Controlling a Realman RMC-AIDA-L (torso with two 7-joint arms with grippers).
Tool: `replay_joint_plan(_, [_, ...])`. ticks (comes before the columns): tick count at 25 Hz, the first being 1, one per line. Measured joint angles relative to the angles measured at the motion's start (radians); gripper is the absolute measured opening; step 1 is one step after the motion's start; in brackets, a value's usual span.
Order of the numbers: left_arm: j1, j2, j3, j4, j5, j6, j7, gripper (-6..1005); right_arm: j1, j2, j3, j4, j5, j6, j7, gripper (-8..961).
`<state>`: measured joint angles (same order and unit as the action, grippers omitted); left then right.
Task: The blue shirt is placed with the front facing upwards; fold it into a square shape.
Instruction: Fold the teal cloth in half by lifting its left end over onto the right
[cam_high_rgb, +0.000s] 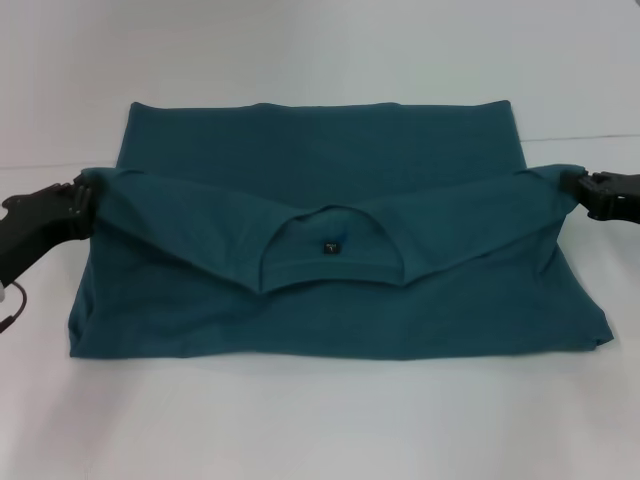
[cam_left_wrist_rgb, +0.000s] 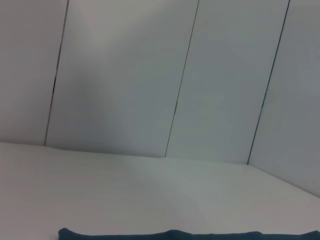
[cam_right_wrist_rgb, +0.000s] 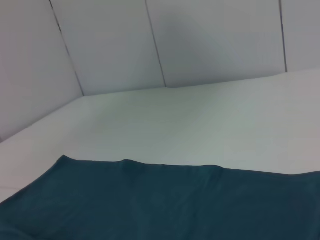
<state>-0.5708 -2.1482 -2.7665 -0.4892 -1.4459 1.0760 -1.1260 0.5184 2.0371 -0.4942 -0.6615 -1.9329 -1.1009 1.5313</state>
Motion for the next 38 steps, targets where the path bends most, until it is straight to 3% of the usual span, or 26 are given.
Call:
replay_joint_plan(16, [-0.058, -0.001, 0.001, 0.022, -0.001, -0.129, 0.002, 32, 0.056, -0.004, -0.04, 0.045, 0.002, 0.124, -0.006, 35])
replay_joint_plan(32, [-0.09, -0.01, 0.001, 0.036, -0.002, -0.261, 0.014, 42, 0.11, 0.01, -0.049, 0.108, 0.014, 0.262, -0.038, 36])
replay_joint_plan(38, [-0.091, -0.013, 0.001, 0.045, -0.002, -0.281, 0.016, 48, 0.11, 0.015, -0.051, 0.108, 0.022, 0.274, -0.037, 158])
